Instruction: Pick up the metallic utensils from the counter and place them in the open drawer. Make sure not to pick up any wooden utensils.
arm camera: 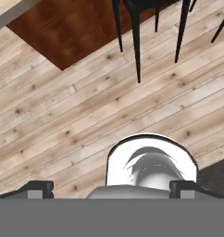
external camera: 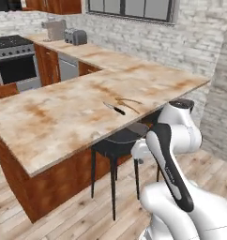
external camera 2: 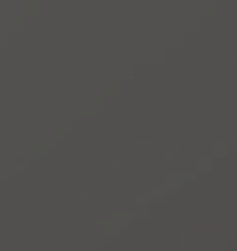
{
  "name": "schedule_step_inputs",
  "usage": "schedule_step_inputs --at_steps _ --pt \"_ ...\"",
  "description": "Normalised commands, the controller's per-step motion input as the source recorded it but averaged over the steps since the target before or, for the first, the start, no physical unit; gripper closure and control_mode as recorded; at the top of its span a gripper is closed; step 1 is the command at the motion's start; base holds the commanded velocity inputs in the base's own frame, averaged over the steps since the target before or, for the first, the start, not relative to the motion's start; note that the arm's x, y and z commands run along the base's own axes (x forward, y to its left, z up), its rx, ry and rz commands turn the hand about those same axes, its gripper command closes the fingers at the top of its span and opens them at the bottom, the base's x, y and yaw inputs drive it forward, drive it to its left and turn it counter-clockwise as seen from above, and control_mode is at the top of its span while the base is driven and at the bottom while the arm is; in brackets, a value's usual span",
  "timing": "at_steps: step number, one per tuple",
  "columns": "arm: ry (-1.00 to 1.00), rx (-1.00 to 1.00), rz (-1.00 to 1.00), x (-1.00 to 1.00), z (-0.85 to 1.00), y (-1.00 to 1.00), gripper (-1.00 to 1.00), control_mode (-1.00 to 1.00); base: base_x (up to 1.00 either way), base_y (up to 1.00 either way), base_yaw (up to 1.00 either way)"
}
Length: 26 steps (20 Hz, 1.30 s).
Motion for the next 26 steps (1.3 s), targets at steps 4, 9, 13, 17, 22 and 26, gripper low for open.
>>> schedule_step_inputs --at_steps 4,9,13,17,22,26 --pt "0.0 0.0 0.0 0.0 0.0 0.0 -1.0 1.0 0.51 -0.87 0.68" --pt "0.0 0.0 0.0 0.0 0.0 0.0 -1.0 1.0 0.34 -0.92 0.67" --pt "0.0 0.0 0.0 0.0 0.0 0.0 -1.0 1.0 0.24 -0.96 0.58" --pt "0.0 0.0 0.0 0.0 0.0 0.0 -1.0 1.0 0.24 -0.88 0.28" --pt "0.0 0.0 0.0 0.0 0.0 0.0 -1.0 1.0 0.7 -0.08 -0.01" --pt "0.0 0.0 0.0 0.0 0.0 0.0 -1.0 1.0 1.0 0.0 -0.1"
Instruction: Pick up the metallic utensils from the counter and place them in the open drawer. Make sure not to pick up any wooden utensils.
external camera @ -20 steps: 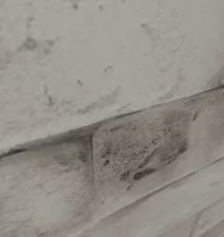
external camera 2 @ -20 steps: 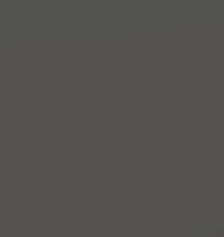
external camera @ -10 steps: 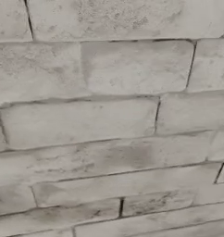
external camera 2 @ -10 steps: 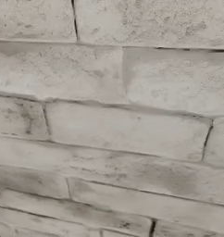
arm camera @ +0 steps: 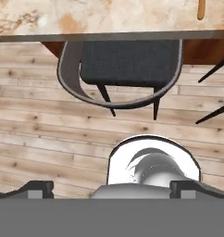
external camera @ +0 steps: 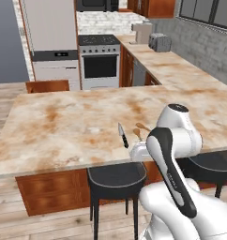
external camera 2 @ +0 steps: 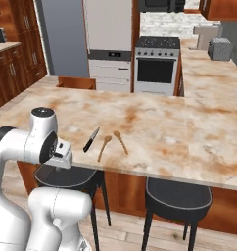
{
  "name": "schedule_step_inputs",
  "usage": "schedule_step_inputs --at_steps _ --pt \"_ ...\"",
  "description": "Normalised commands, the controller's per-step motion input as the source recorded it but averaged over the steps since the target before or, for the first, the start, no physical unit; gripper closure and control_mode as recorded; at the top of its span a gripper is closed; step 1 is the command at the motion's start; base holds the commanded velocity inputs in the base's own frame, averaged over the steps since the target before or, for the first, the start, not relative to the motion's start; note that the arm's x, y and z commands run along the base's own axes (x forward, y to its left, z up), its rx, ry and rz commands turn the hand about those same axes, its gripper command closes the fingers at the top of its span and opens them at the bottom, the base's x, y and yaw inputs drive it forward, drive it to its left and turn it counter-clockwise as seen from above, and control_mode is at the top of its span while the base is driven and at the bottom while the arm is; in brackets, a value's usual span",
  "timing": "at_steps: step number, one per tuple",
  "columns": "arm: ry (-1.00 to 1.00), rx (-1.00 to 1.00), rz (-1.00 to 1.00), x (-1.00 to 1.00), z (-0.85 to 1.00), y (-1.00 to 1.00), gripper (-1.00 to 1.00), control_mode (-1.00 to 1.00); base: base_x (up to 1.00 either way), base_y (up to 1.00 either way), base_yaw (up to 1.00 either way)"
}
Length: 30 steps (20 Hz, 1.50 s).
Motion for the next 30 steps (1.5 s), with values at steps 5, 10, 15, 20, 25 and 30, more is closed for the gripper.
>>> schedule_step_inputs --at_steps 5,10,15,20,25,30 --pt "0.0 0.0 0.0 0.0 0.0 0.0 -1.0 1.0 0.34 0.06 -0.02" --pt "0.0 0.0 0.0 0.0 0.0 0.0 -1.0 1.0 0.02 0.0 0.0" --pt "0.17 -0.08 0.0 0.44 0.21 0.13 -1.0 -1.0 0.05 0.0 0.0" --pt "0.36 -0.14 0.0 1.0 0.51 0.1 -1.0 -1.0 0.0 0.0 0.0" --pt "0.12 -0.05 0.0 1.0 -0.04 -0.18 -1.0 -1.0 0.0 0.0 0.0" --pt "0.0 -0.02 0.0 1.0 -0.68 -0.08 -1.0 -1.0 0.0 0.0 0.0"
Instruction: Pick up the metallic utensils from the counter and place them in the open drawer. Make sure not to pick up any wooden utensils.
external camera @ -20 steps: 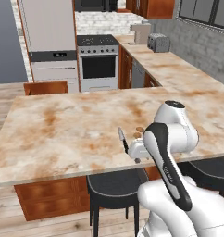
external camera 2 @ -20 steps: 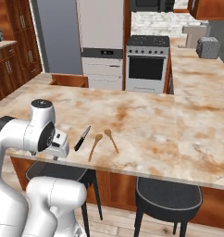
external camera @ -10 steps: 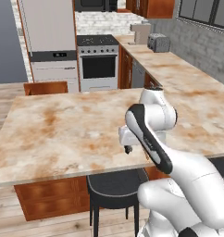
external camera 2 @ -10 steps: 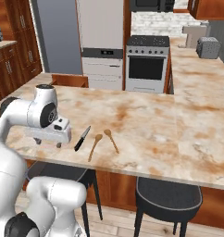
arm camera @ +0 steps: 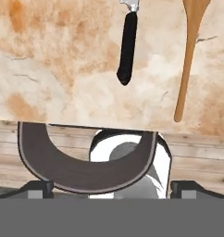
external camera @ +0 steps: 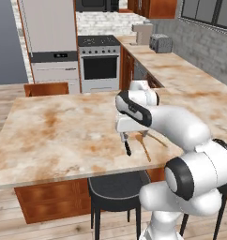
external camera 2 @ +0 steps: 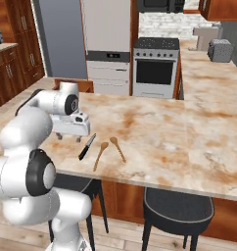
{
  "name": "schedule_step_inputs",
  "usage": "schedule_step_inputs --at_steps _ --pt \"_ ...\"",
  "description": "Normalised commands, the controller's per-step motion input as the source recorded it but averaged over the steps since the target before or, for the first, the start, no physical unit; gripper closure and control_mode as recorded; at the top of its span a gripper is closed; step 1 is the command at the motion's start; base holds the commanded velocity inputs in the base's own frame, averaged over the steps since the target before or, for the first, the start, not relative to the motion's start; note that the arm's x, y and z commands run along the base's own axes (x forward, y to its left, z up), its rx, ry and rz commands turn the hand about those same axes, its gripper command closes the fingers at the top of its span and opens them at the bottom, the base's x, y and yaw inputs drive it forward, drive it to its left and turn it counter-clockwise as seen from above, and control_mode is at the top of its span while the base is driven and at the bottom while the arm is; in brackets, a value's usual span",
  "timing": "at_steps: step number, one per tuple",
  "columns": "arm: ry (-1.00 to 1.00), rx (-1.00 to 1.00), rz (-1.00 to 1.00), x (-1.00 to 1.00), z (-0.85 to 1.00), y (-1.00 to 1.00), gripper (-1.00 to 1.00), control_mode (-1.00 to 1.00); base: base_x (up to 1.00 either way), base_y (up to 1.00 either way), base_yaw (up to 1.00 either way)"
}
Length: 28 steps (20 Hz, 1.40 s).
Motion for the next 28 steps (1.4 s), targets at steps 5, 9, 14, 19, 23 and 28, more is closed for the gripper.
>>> schedule_step_inputs --at_steps 5,9,14,19,23,28 --pt "-0.08 0.02 0.0 0.9 -0.98 0.0 -1.0 -1.0 0.0 0.0 0.0" --pt "-0.09 0.02 0.0 0.83 -0.8 0.0 -1.0 -1.0 0.0 0.0 0.0" --pt "-0.02 0.0 0.0 0.36 -0.45 0.0 -1.0 -1.0 0.0 0.0 0.0" --pt "0.0 0.0 0.0 -0.14 -0.23 -0.01 -1.0 -1.0 0.0 0.0 0.0" --pt "0.0 0.0 0.0 -0.01 -0.52 0.0 -1.0 -1.0 0.0 0.0 0.0" --pt "0.0 0.0 0.0 0.0 -0.56 0.0 -1.0 -1.0 0.0 0.0 0.0"
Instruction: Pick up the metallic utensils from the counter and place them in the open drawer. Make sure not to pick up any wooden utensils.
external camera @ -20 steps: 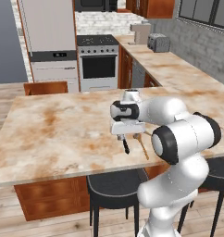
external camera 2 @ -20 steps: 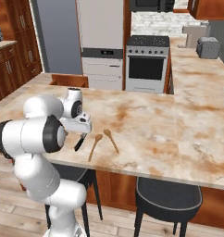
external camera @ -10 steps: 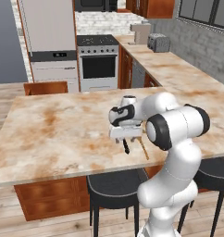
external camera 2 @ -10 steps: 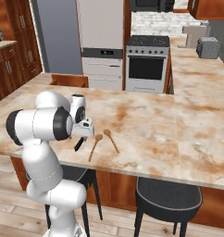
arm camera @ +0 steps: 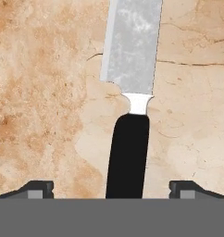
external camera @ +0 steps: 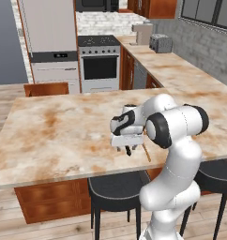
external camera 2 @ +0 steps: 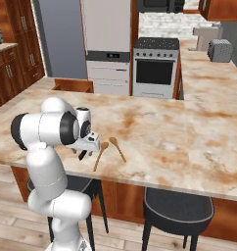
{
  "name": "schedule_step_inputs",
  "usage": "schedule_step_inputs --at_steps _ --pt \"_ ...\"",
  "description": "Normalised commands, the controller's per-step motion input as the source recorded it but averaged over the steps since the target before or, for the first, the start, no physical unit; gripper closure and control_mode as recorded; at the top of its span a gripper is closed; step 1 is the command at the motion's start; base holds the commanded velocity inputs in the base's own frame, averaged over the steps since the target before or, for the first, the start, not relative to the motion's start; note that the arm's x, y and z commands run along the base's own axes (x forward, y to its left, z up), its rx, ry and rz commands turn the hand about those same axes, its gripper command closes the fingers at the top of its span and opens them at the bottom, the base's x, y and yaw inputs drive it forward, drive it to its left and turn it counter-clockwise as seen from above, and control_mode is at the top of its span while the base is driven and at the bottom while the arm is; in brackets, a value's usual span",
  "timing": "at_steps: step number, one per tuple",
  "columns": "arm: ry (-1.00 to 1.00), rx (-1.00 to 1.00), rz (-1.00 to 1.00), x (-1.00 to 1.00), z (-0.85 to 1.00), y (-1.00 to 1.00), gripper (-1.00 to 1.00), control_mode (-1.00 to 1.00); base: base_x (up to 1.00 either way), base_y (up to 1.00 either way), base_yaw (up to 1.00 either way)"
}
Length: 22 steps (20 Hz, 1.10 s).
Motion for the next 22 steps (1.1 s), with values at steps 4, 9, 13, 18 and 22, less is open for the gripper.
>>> schedule_step_inputs --at_steps 4,9,13,18,22 --pt "0.0 0.0 0.0 0.0 -0.14 0.0 -1.0 -1.0 0.0 0.0 0.0" --pt "0.02 0.0 0.0 0.0 -0.04 0.0 1.0 -1.0 0.0 0.0 0.0" --pt "0.04 0.0 0.0 0.0 -0.03 -0.02 1.0 -1.0 0.0 0.0 0.0" --pt "0.0 0.04 0.0 -0.14 0.32 -0.16 1.0 -1.0 0.0 0.0 0.0" --pt "0.0 0.08 0.0 -0.85 1.0 -0.04 1.0 -1.0 0.0 0.0 0.0"
